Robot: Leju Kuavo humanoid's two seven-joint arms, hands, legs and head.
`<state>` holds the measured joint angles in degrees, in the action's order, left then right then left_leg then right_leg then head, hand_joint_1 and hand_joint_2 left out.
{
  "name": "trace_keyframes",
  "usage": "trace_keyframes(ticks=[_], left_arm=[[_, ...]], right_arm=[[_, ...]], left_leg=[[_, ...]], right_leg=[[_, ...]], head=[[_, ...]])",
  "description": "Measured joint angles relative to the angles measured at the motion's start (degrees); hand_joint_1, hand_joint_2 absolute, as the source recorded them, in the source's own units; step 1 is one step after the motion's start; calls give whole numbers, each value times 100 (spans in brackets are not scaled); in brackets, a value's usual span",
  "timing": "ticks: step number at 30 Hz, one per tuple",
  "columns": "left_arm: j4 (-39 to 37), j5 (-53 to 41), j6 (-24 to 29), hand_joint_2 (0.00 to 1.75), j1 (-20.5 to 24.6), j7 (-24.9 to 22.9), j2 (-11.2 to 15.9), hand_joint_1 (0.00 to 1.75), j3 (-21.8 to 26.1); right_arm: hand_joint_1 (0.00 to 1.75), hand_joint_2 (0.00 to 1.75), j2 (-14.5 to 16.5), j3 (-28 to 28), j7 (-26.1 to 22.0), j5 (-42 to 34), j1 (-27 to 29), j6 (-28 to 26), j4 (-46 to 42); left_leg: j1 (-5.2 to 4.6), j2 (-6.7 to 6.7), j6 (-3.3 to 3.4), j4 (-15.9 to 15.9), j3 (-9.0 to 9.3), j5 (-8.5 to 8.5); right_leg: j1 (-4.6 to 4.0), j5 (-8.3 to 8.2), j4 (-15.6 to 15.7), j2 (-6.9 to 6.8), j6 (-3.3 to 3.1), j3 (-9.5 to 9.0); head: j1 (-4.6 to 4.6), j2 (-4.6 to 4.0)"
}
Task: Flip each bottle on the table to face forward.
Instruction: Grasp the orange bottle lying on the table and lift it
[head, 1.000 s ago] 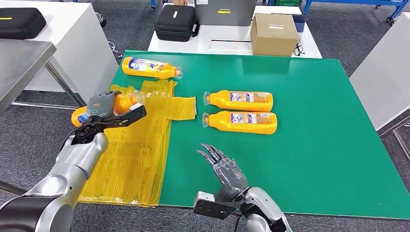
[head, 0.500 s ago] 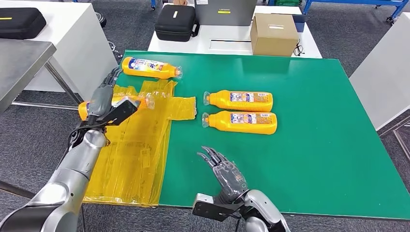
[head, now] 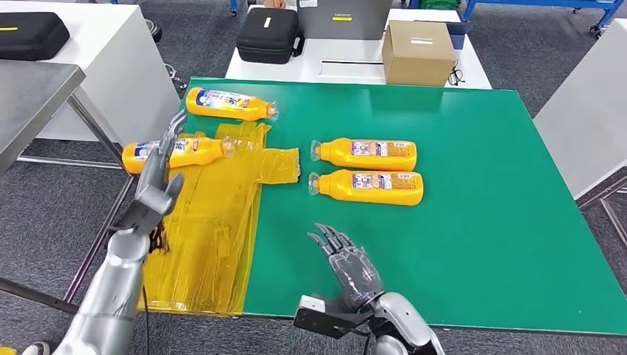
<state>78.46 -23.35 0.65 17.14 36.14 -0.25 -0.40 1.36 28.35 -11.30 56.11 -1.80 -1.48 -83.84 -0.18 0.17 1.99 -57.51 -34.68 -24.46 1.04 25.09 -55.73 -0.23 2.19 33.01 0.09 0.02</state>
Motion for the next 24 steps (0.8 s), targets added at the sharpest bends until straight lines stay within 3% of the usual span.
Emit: trace_keyframes(ticks=[7, 11, 19, 24], left_arm=[[1127, 731, -1016, 0, -970, 251, -217, 0, -327], [1590, 942, -1350, 175, -1533, 261, -386, 0, -587], [2074, 996, -1285, 175, -2220, 262, -457, 0, -1143], [2203, 1208, -1275, 175, -2299, 261, -475, 0, -1493]], right_arm=[[0, 175, 20, -245, 114, 223, -428, -76, 165], [0, 175, 25, -368, 195, 312, -948, -203, 570], [0, 175, 103, -501, 344, 409, -1767, -314, 1379], [0, 175, 338, -524, 451, 502, -2653, -358, 2492]], left_leg=[[-4, 5, 0, 0, 1, -1], [-5, 5, 0, -1, 2, 1], [-4, 4, 0, 0, 1, 1], [-3, 4, 1, -1, 2, 5]], right_leg=[[0, -1, 1, 3, 0, -3], [-1, -1, 1, 1, 0, -3], [-2, -1, 0, 3, 0, -1], [-3, -3, -1, 1, 0, -3]], head=[[-1, 0], [2, 0], [1, 0], [1, 0]])
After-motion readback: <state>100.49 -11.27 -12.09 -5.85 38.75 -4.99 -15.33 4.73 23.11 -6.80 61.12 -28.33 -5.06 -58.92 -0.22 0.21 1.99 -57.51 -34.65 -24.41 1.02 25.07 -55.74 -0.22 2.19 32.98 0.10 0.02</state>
